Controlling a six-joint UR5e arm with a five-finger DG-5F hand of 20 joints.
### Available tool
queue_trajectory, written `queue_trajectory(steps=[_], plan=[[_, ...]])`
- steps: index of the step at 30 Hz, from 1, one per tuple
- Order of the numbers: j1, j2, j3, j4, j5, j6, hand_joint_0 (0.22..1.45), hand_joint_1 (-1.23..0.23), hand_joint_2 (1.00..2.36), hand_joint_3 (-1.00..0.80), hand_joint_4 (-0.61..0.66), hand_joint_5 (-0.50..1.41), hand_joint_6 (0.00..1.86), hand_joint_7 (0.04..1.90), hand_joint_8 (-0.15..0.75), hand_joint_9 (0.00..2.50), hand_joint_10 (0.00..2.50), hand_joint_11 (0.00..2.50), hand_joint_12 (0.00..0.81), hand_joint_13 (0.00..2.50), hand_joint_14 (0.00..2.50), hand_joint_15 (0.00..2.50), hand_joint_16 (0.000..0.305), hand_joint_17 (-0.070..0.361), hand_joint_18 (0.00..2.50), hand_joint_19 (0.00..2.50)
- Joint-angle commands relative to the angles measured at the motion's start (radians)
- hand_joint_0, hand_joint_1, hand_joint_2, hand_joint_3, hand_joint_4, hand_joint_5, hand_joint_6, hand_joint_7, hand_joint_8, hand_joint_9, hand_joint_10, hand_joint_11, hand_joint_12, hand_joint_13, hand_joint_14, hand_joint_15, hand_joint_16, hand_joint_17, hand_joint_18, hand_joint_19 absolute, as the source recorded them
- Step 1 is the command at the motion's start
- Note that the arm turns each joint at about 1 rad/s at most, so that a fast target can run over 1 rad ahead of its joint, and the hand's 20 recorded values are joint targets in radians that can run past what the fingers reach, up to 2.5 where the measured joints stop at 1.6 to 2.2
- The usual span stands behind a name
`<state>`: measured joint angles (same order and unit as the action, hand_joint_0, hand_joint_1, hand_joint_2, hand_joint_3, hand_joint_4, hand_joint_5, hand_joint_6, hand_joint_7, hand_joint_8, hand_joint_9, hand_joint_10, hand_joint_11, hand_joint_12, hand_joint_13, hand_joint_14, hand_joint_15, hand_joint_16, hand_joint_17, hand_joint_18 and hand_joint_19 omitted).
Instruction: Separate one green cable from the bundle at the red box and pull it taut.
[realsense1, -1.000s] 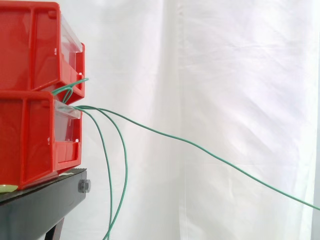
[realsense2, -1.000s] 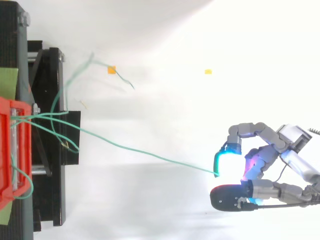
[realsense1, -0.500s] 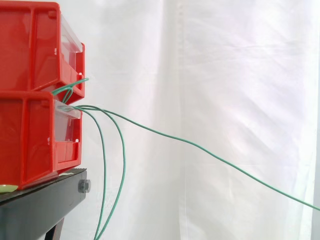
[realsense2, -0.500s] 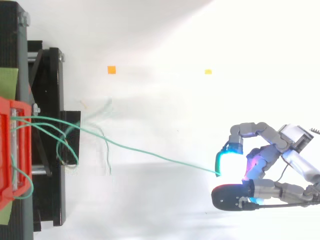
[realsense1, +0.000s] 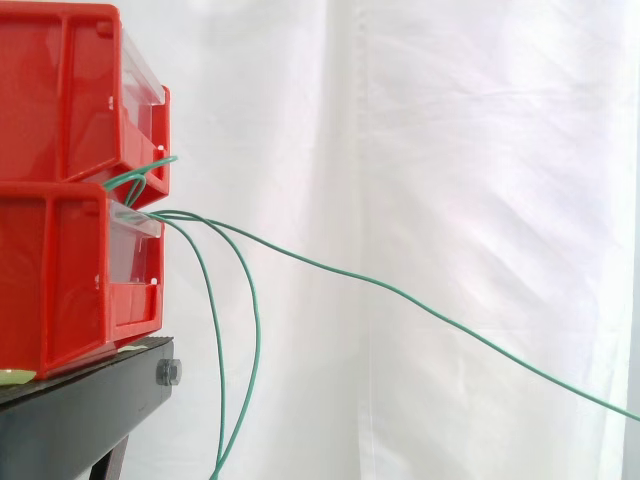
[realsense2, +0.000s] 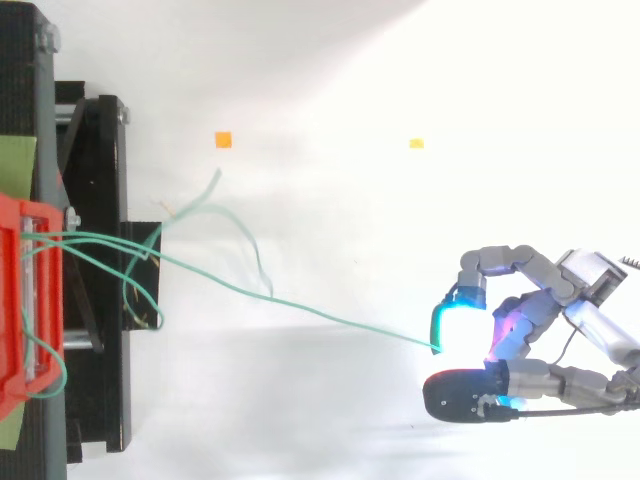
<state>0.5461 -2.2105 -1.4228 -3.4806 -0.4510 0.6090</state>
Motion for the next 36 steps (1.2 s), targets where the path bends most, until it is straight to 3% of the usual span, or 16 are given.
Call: queue_trajectory(steps=[1,8,18,24,36], plan=[[0.0,0.0,-0.001,0.0,0.0,0.0,0.7,-0.8,1.01,-0.37,0.1,-0.05,0.91,1.43,0.324,1.63,0.03,1.11,0.322,1.25,0.03,0.91,0.044,0.1,0.92,0.82],[0.0,0.0,0.001,0.0,0.0,0.0,0.7,-0.8,1.01,-0.37,0.1,-0.05,0.92,1.42,0.317,1.62,0.03,1.09,0.305,1.22,0.03,0.87,0.044,0.099,0.89,0.79],[0.005,0.0,-0.001,-0.002,0.0,0.0,0.69,-0.79,1.01,-0.39,0.07,-0.05,0.92,1.41,0.329,1.5,0.03,0.84,0.265,0.95,0.02,0.68,0.038,0.086,0.73,0.74],[0.006,0.0,0.001,-0.002,0.0,0.0,0.69,-0.78,1.01,-0.4,0.06,-0.06,0.92,1.39,0.307,1.4,0.02,0.69,0.237,0.9,0.03,0.69,0.034,0.077,0.67,0.73],[0.006,0.0,0.001,-0.012,0.0,0.003,0.69,-0.78,1.01,-0.4,0.06,-0.06,0.92,1.37,0.313,1.38,0.02,0.64,0.234,0.9,0.02,0.7,0.032,0.071,0.66,0.72]])
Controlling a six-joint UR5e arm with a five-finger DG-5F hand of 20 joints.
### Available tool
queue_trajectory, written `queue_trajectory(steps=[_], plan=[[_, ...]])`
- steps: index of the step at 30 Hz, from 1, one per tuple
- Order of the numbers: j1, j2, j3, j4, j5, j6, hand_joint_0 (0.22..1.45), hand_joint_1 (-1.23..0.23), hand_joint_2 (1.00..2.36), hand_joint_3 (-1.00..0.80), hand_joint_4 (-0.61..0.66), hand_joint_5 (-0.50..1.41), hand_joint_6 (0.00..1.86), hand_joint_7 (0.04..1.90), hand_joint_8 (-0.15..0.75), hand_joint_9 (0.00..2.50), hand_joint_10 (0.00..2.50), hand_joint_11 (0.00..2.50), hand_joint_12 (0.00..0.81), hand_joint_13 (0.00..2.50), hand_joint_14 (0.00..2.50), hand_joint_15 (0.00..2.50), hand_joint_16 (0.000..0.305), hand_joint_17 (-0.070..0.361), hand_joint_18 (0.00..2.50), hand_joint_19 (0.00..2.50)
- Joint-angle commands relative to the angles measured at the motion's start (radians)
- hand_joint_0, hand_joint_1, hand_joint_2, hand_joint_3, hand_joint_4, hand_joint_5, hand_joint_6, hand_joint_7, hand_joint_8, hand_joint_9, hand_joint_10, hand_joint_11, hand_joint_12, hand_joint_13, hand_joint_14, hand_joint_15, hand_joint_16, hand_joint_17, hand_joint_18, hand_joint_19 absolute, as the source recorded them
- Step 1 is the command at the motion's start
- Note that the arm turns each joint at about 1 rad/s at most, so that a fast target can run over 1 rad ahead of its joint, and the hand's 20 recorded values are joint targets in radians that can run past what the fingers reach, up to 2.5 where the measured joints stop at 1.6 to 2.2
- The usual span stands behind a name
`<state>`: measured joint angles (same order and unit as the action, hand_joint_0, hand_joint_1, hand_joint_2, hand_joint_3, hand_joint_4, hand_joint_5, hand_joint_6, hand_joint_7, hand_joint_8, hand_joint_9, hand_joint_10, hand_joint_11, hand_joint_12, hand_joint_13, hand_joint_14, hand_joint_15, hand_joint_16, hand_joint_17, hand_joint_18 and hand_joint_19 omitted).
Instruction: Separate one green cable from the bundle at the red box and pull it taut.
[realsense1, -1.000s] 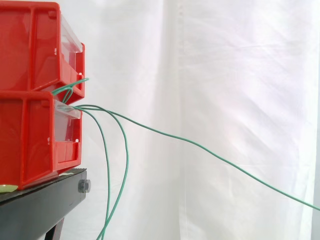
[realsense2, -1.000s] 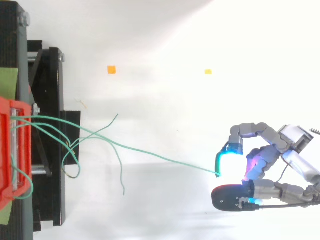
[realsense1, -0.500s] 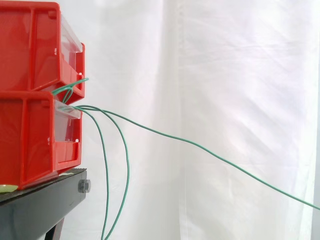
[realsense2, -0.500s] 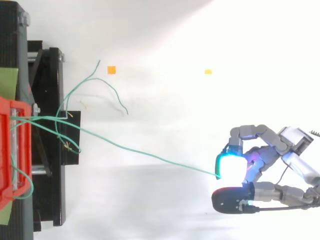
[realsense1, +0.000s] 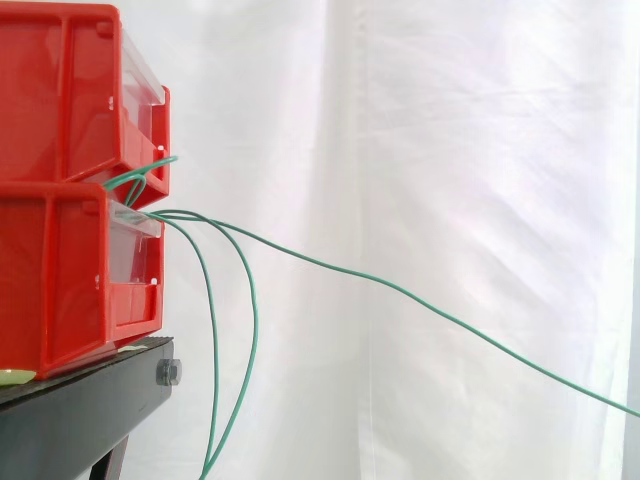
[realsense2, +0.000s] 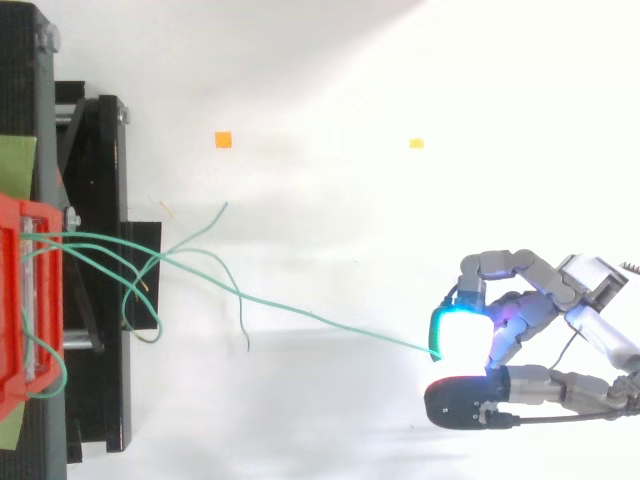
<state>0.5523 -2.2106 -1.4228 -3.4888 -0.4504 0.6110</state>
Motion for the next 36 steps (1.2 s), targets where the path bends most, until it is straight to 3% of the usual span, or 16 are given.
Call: queue_trajectory(steps=[1,36], plan=[[0.003,0.0,0.001,-0.004,0.001,0.001,0.69,-0.78,1.01,-0.4,0.06,-0.06,0.92,1.36,0.318,1.37,0.02,0.63,0.236,0.9,0.02,0.69,0.032,0.072,0.66,0.72],[0.002,0.0,0.001,-0.003,-0.001,-0.005,0.69,-0.78,1.01,-0.41,0.06,-0.06,0.93,1.35,0.328,1.37,0.02,0.63,0.248,0.93,0.02,0.7,0.034,0.075,0.65,0.73]])
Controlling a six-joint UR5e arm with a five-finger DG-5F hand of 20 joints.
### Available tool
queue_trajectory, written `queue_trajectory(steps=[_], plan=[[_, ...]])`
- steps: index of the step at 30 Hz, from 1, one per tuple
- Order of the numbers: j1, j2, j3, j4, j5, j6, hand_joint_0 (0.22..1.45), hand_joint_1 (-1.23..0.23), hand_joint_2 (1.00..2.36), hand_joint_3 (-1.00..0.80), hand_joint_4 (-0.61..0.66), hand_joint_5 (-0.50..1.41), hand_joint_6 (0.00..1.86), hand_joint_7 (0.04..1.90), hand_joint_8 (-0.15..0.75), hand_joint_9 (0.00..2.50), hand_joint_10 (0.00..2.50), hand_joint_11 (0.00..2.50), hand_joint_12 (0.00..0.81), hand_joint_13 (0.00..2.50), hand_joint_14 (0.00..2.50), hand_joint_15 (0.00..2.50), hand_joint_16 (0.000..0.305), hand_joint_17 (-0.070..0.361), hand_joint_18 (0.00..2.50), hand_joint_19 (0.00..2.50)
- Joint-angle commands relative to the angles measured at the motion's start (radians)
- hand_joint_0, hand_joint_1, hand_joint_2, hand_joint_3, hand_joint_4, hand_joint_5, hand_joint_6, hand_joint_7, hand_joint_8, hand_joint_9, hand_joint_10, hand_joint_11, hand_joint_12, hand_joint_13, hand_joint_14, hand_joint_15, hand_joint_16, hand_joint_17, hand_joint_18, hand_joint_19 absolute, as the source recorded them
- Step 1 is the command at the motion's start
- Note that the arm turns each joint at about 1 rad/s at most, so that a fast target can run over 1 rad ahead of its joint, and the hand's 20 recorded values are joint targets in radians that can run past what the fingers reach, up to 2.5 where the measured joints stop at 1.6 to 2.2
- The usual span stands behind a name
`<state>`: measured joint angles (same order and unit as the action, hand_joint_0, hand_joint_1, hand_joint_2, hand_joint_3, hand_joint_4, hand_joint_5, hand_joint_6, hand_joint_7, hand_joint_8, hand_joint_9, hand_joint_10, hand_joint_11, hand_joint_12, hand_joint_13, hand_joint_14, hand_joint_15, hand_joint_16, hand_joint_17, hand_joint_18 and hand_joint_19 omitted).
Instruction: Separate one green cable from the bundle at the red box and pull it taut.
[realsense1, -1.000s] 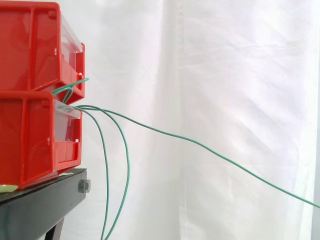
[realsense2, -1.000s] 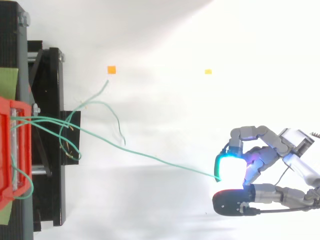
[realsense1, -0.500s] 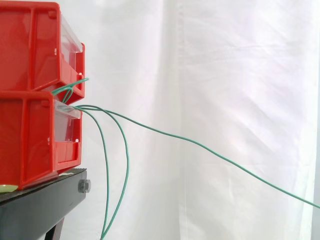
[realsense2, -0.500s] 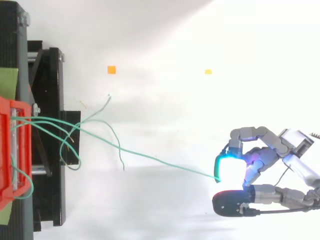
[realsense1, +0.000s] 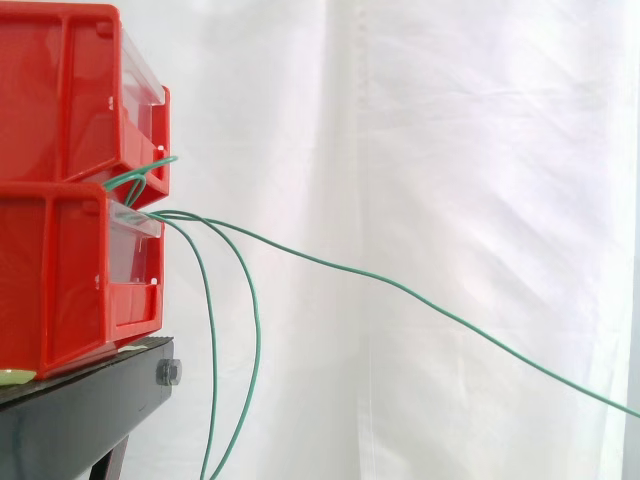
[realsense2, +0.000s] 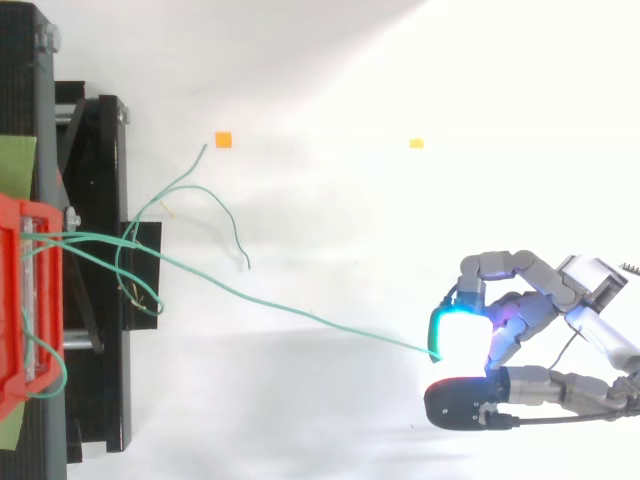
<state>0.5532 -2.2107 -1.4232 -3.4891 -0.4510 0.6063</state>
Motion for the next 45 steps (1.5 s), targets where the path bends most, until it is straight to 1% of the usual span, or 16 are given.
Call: queue_trajectory(steps=[1,9,12,15,17,23,24,25,26,30,32,33,36,38,39,45], plan=[[0.002,-0.001,0.0,-0.001,0.0,0.0,0.69,-0.78,1.01,-0.42,0.06,-0.06,0.93,1.36,0.328,1.37,0.02,0.64,0.244,0.93,0.02,0.7,0.034,0.076,0.65,0.73],[0.002,0.0,0.0,0.001,0.0,-0.002,0.69,-0.78,1.01,-0.42,0.06,-0.06,0.93,1.35,0.325,1.37,0.02,0.61,0.246,0.9,0.02,0.68,0.034,0.076,0.62,0.72],[0.004,0.0,0.0,0.001,0.0,-0.002,0.69,-0.78,1.01,-0.42,0.06,-0.06,0.93,1.34,0.317,1.32,0.02,0.48,0.25,0.89,0.03,0.65,0.034,0.077,0.61,0.72],[0.002,0.0,0.0,0.001,0.0,-0.002,0.69,-0.77,1.01,-0.42,0.06,-0.06,0.93,1.34,0.318,1.32,0.02,0.48,0.255,0.89,0.02,0.64,0.034,0.077,0.61,0.72],[0.002,-0.001,0.0,0.001,0.0,-0.002,0.69,-0.77,1.0,-0.42,0.06,-0.06,0.93,1.33,0.31,1.31,0.02,0.4,0.255,0.89,0.02,0.63,0.034,0.077,0.6,0.72],[0.002,0.0,0.001,-0.001,0.0,-0.002,0.69,-0.77,1.01,-0.42,0.07,-0.06,0.93,1.32,0.257,1.29,0.01,0.18,0.261,0.9,0.02,0.62,0.034,0.077,0.6,0.71],[0.002,0.0,0.001,-0.001,0.0,-0.002,0.69,-0.77,1.01,-0.42,0.07,-0.06,0.93,1.32,0.257,1.29,0.01,0.21,0.267,0.9,0.02,0.62,0.034,0.078,0.6,0.7],[0.001,0.0,0.001,-0.001,0.0,-0.002,0.69,-0.77,1.0,-0.42,0.07,-0.06,0.93,1.32,0.269,1.28,0.01,0.33,0.268,0.88,0.02,0.61,0.034,0.077,0.6,0.69],[0.002,-0.001,0.0,-0.001,0.0,-0.002,0.68,-0.77,1.01,-0.42,0.07,-0.06,0.93,1.32,0.287,1.27,0.01,0.36,0.266,0.87,0.02,0.6,0.034,0.077,0.6,0.69],[0.002,0.0,0.0,0.001,0.0,-0.002,0.68,-0.77,1.01,-0.42,0.07,-0.06,0.93,1.31,0.303,1.27,0.01,0.36,0.267,0.87,0.02,0.6,0.034,0.077,0.59,0.69],[0.001,0.0,0.0,0.001,0.0,-0.002,0.68,-0.77,1.01,-0.42,0.07,-0.06,0.93,1.3,0.258,1.29,0.01,0.22,0.269,0.87,0.02,0.6,0.034,0.078,0.59,0.69],[0.001,-0.001,0.0,0.001,0.0,-0.002,0.68,-0.77,1.0,-0.42,0.07,-0.06,0.93,1.31,0.235,1.29,0.0,0.1,0.271,0.89,0.02,0.6,0.034,0.078,0.59,0.68],[0.001,0.0,0.0,0.001,0.0,-0.002,0.68,-0.77,1.01,-0.42,0.07,-0.06,0.93,1.3,0.24,1.27,0.0,0.1,0.275,0.89,0.02,0.59,0.035,0.078,0.58,0.68],[0.001,0.0,0.0,0.001,0.0,-0.002,0.68,-0.77,1.01,-0.42,0.07,-0.06,0.93,1.3,0.268,1.26,0.01,0.25,0.272,0.86,0.02,0.59,0.034,0.077,0.57,0.67],[-0.001,0.0,0.0,0.001,0.0,-0.002,0.68,-0.77,1.01,-0.42,0.07,-0.06,0.94,1.29,0.277,1.26,0.01,0.28,0.272,0.86,0.02,0.59,0.034,0.076,0.57,0.67],[-0.001,0.0,0.0,0.001,0.0,-0.002,0.68,-0.77,1.01,-0.42,0.07,-0.06,0.93,1.3,0.288,1.26,0.01,0.31,0.268,0.87,0.02,0.62,0.033,0.074,0.58,0.69]])
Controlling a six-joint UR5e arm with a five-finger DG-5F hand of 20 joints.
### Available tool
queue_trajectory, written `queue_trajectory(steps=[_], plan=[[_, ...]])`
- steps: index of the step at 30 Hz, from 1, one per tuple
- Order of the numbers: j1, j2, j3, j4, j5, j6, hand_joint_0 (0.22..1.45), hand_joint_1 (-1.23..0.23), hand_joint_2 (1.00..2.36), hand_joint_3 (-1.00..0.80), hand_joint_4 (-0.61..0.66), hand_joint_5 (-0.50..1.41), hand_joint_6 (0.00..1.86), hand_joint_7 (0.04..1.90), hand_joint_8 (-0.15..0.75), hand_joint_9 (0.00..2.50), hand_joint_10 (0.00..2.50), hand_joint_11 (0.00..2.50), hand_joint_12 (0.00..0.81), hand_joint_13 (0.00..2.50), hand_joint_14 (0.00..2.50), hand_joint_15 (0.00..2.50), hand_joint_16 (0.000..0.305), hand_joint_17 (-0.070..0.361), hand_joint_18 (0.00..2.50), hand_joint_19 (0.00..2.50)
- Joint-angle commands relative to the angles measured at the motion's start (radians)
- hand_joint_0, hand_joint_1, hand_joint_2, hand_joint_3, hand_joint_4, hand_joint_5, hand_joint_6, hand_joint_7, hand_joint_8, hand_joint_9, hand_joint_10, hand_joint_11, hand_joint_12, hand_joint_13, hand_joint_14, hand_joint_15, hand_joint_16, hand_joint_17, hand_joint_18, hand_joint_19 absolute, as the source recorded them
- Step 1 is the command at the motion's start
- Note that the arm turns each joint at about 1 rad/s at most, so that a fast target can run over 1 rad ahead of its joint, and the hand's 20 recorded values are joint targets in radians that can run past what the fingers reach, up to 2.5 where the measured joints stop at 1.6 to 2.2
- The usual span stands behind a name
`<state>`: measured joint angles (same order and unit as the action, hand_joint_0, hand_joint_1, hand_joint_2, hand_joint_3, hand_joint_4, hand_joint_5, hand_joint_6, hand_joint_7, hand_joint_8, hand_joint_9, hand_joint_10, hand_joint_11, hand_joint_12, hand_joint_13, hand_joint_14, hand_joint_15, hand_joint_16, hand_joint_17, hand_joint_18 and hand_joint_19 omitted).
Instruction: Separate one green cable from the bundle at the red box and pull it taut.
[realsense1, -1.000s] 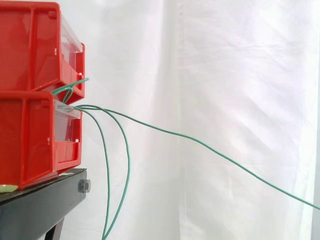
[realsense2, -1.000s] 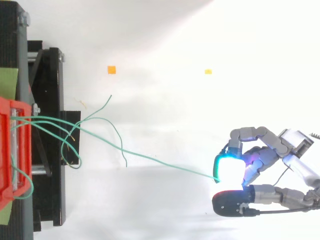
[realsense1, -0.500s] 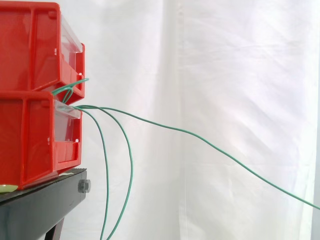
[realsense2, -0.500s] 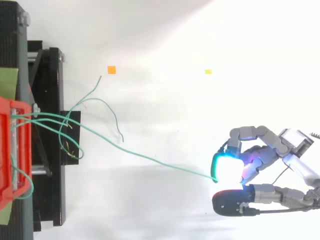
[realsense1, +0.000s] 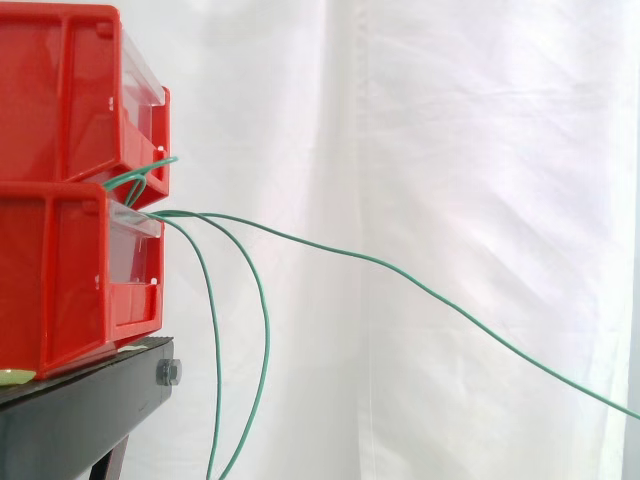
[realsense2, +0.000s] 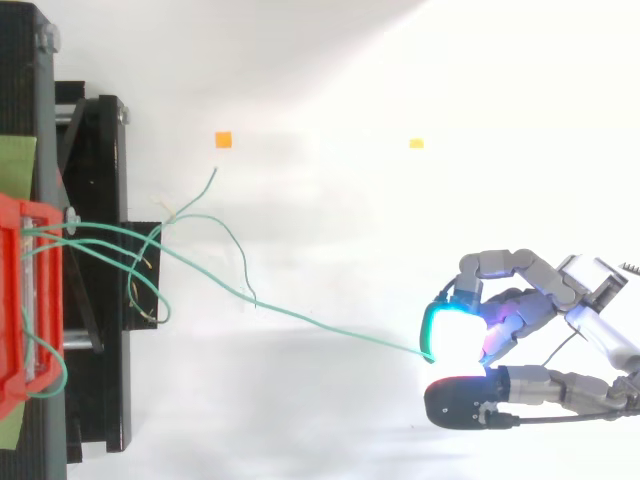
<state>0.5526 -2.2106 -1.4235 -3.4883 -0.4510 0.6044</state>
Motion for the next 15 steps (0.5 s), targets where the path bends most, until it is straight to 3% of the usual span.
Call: queue_trajectory(steps=[1,15], plan=[[0.0,-0.001,0.0,0.0,0.0,0.0,0.68,-0.77,1.01,-0.41,0.07,-0.06,0.93,1.3,0.291,1.27,0.01,0.33,0.269,0.87,0.02,0.62,0.033,0.075,0.59,0.69],[0.001,0.0,0.0,0.0,0.0,0.0,0.68,-0.77,1.01,-0.42,0.07,-0.06,0.93,1.29,0.307,1.36,0.01,0.46,0.258,0.92,0.02,0.65,0.033,0.073,0.6,0.7]])
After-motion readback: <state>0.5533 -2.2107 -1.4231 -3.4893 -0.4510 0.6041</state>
